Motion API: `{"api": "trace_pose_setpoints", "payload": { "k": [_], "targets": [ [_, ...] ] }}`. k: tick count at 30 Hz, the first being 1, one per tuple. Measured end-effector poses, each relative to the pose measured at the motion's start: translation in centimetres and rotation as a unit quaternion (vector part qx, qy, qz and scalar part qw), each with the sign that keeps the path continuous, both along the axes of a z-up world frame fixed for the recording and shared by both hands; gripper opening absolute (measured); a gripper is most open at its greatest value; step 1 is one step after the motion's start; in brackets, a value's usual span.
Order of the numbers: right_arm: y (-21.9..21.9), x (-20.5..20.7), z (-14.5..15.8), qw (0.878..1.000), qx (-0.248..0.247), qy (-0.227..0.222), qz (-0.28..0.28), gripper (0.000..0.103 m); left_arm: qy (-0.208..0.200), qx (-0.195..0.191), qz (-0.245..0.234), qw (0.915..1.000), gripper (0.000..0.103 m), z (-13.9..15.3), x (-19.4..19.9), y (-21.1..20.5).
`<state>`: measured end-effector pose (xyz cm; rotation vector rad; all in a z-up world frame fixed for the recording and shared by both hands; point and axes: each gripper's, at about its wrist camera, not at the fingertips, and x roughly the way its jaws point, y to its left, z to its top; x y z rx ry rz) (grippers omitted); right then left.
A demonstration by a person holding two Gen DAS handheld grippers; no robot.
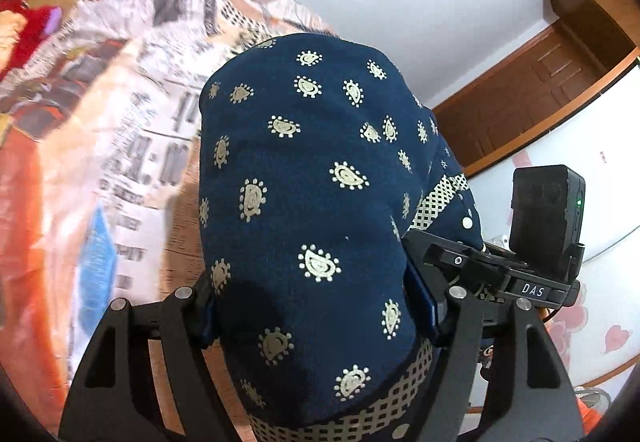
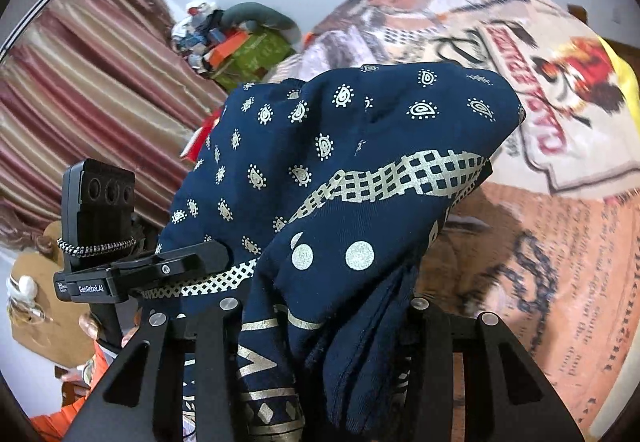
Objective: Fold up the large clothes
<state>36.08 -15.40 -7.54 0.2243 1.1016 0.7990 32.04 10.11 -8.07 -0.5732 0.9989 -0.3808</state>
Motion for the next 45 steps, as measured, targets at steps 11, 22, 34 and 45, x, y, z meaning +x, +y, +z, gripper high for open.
{"api": "trace_pose_setpoints", "payload": {
  "k": [11, 22, 34, 45],
  "targets": [
    [9.0, -0.9, 0.6, 0.999, 0.007, -0.007, 0.044, 0.041, 0.003, -0.002, 0.057, 0.9984, 0.073, -0.7, -2.2, 8.6],
    [17.5, 0.1, -7.6, 0.994, -0.032, 0.064, 0.081, 0.040, 0.089, -0.022, 0.089, 0.9918, 0.073, -10.0, -2.9, 14.7],
    [19.2, 0.7, -13.4, 0.984, -0.105, 0.093, 0.114, 0.058, 0.075, 0.047, 0.061, 0.9942, 0.081, -13.3, -4.4, 13.5],
    [14.4, -1.8, -11.9, 0.980, -0.153, 0.072, 0.102, 0.084, 0.058, 0.140, 0.077, 0.9854, 0.081, -10.4, -9.2, 12.2]
  ]
}}
